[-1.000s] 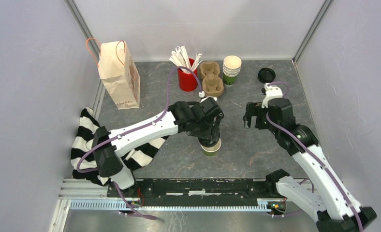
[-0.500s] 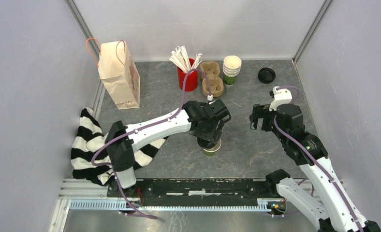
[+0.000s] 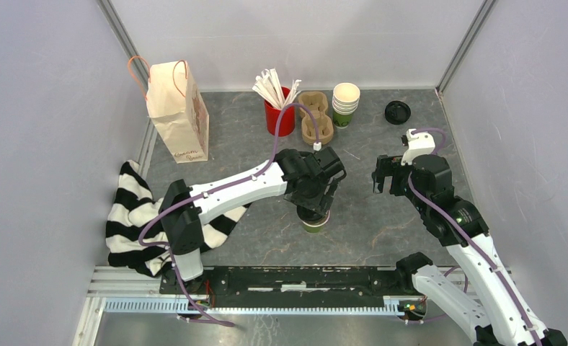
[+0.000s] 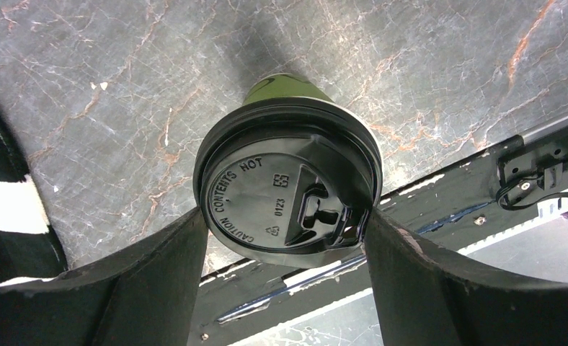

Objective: Pack the takeout coffee

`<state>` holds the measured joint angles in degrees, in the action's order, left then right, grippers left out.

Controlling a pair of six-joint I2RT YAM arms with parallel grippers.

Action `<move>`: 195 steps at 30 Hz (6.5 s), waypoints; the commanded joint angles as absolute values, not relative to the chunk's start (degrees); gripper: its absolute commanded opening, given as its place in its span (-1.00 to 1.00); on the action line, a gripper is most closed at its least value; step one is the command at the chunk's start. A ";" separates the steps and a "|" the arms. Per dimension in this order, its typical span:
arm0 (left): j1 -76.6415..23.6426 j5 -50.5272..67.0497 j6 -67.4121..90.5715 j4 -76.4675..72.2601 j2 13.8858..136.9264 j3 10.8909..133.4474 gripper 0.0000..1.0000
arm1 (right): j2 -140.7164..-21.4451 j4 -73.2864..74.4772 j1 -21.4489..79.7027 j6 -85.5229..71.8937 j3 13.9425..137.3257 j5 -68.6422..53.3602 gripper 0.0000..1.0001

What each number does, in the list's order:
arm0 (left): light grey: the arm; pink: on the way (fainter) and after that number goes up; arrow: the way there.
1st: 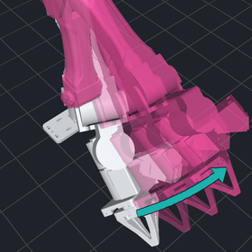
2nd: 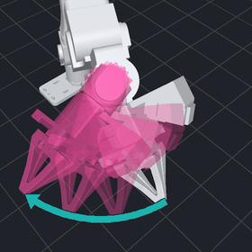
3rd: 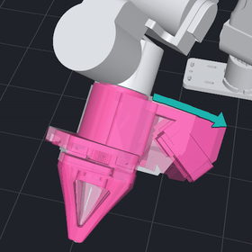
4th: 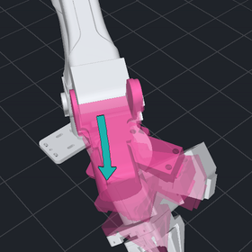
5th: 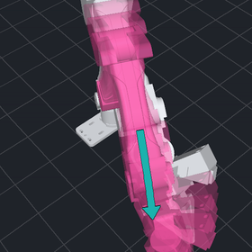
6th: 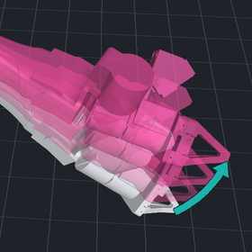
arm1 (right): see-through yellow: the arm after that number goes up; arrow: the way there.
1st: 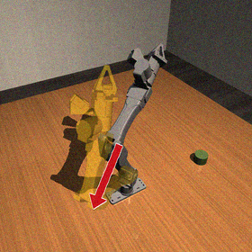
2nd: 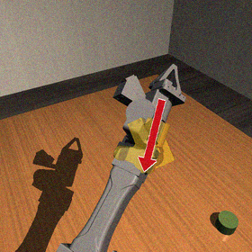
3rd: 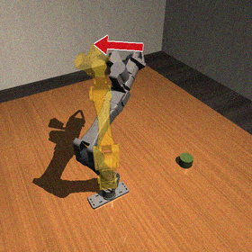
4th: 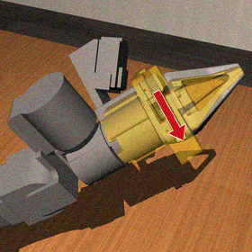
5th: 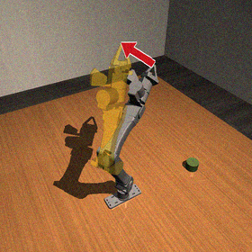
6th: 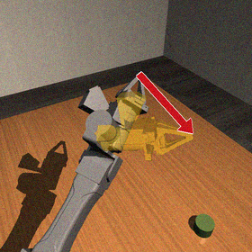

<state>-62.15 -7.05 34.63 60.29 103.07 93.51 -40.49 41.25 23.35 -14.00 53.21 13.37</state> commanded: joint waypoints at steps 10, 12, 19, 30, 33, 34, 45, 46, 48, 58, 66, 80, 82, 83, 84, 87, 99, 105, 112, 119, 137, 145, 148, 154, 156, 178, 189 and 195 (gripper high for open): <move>-62.84 -5.89 31.55 60.65 104.53 96.40 0.67 | -40.34 39.86 23.36 -13.48 52.21 14.02 0.96; -62.84 -5.76 31.47 60.64 104.67 96.47 0.68 | -40.35 39.83 23.33 -13.40 52.05 13.89 0.96; -62.95 -5.61 31.29 60.62 104.76 96.53 0.70 | -40.34 39.52 23.36 -13.46 51.59 13.62 0.96; -63.01 -6.65 31.86 61.49 103.75 97.97 0.95 | -41.40 38.64 23.29 -15.89 49.71 9.22 0.96; -62.97 -6.74 32.74 62.02 102.13 98.22 0.99 | -44.18 36.13 23.23 -18.97 48.87 1.73 0.96; -63.01 -6.96 33.01 62.58 101.73 98.26 0.99 | -45.41 35.60 23.01 -19.79 48.49 -0.50 0.96; -54.68 6.75 43.05 45.73 82.95 76.91 0.67 | -54.71 25.76 9.60 -20.06 35.64 -42.51 0.45; -53.31 9.14 44.57 42.32 81.37 74.34 0.66 | -54.96 24.29 8.80 -20.68 34.32 -45.16 0.44; -50.76 14.14 48.12 35.43 79.14 69.04 0.66 | -54.61 20.03 8.13 -22.32 31.55 -48.38 0.44; -45.45 19.22 52.98 27.13 77.55 60.87 0.65 | -54.86 1.80 8.18 -35.88 22.78 -55.75 0.51; -45.09 20.57 51.27 27.13 80.51 59.98 0.39 | -57.39 -3.21 8.68 -38.12 22.12 -57.10 0.32; -45.39 21.00 48.40 27.14 84.32 59.90 0.11 | -60.95 -7.31 13.82 -39.90 22.19 -54.32 -0.01; -45.59 20.98 48.13 27.15 85.02 60.02 0.07 | -61.34 -7.51 13.95 -39.88 22.10 -53.97 -0.04; -45.73 21.08 48.08 27.09 85.26 60.15 0.05 | -61.66 -7.63 14.01 -39.82 22.02 -53.88 -0.06; -45.85 21.05 48.00 27.07 85.59 60.20 0.02 | -61.85 -7.73 14.09 -39.86 21.97 -53.88 -0.07; -46.26 21.13 47.90 27.13 86.42 60.36 -0.05 | -62.41 -7.82 14.42 -39.86 21.97 -53.54 -0.10; -46.76 20.10 47.46 27.31 87.69 59.87 -0.13 | -62.29 -2.47 14.43 -35.90 19.75 -45.71 -0.29; -46.69 19.73 47.85 26.33 87.56 58.48 -0.14 | -64.38 -0.16 14.40 -29.83 16.66 -41.10 -0.38; -46.67 19.41 49.38 23.12 86.35 52.04 -0.16 | -67.46 -2.38 14.38 -26.47 10.72 -38.74 -0.38; -46.67 17.97 47.61 27.05 82.95 55.35 -0.03 | -63.09 0.67 14.37 -28.59 17.97 -44.87 -0.28; -44.04 20.29 57.68 22.14 71.88 48.45 0.11 | -62.65 5.36 14.71 -27.96 25.64 -49.83 -0.03; -43.51 21.62 58.47 19.34 75.31 48.35 -0.13 | -63.37 5.25 14.85 -27.89 25.64 -49.91 -0.04; -43.49 21.88 58.36 19.19 75.32 48.63 -0.11 | -63.52 5.21 14.85 -27.93 25.97 -50.01 -0.04; -43.50 22.39 58.27 19.42 74.07 46.76 -0.02 | -63.78 4.87 14.92 -28.05 26.37 -50.10 -0.03; -43.51 22.58 58.19 19.25 74.09 46.58 -0.02 | -63.97 4.79 14.97 -28.05 26.44 -50.18 -0.03; -44.12 13.65 50.96 28.30 80.04 38.04 -0.12 | -71.22 3.33 16.01 -23.67 20.84 -43.02 -0.04; -44.38 13.31 52.25 32.98 71.87 49.58 0.02 | -69.17 15.29 16.02 -22.07 38.10 -48.43 0.05; -44.32 11.74 51.07 36.33 69.33 51.67 0.12 | -69.21 25.06 16.07 -16.63 43.83 -45.82 0.17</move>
<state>-44.23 14.41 54.81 32.86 72.95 48.47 -69.49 17.02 15.77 -21.85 40.07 -48.75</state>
